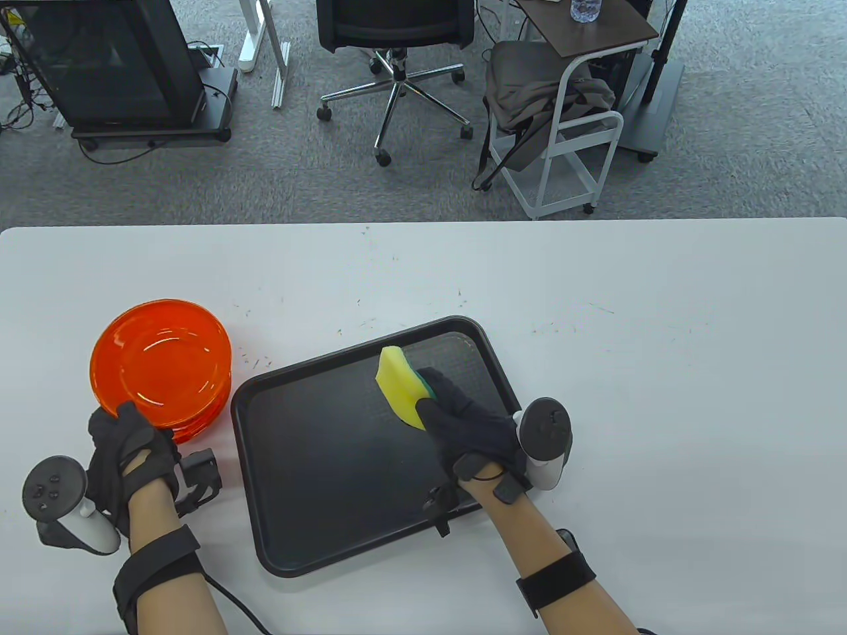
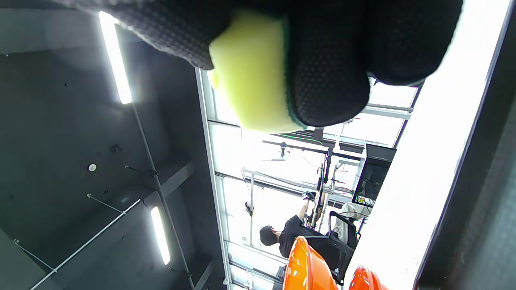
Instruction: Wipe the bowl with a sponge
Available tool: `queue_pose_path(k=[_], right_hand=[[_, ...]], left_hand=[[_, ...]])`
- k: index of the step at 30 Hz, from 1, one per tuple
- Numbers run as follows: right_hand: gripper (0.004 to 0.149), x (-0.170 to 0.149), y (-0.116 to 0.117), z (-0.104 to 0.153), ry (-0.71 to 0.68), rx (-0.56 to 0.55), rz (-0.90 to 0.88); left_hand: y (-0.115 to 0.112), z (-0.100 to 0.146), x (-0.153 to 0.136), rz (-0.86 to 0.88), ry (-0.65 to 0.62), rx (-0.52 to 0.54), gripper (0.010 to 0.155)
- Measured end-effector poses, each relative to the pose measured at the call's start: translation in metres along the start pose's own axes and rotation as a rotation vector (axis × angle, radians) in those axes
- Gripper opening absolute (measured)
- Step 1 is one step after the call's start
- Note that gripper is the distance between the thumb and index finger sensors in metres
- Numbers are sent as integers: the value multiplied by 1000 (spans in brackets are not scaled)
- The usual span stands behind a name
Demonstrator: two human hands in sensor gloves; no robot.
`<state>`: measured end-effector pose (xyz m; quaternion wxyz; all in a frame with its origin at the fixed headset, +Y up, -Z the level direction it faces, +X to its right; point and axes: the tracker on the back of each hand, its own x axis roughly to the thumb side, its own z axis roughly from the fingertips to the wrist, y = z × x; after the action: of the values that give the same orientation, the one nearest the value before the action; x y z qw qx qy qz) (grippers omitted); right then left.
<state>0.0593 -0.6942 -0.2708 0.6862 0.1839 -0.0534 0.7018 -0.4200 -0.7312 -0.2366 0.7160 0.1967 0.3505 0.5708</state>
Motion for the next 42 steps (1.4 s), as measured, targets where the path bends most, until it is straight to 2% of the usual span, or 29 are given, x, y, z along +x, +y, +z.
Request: queue_pose_path(k=[12,23,24,27,35,42], right_hand=[[49,2,-1,0,-5,-7,-19],[49,6,-4,1,-15,-31,-40],[49,6,-5,1,-16,-34,-43],[49,7,-6,2,-17,-47,-57],[49,9,-11,2,-24,-59,-57],[49,9,-12,1,-27,-60,-58]], left_hand=[[-7,-2,-17,-35,85,-24,64],[-7,0,-27,-12,157,14,64],[-6,0,-28,-9,172,5,65],[-7,2,-24,3,214,-141,72],[-7,8,-17,-37,202,-172,82],[-6,12,2,-101,102,-159,81]])
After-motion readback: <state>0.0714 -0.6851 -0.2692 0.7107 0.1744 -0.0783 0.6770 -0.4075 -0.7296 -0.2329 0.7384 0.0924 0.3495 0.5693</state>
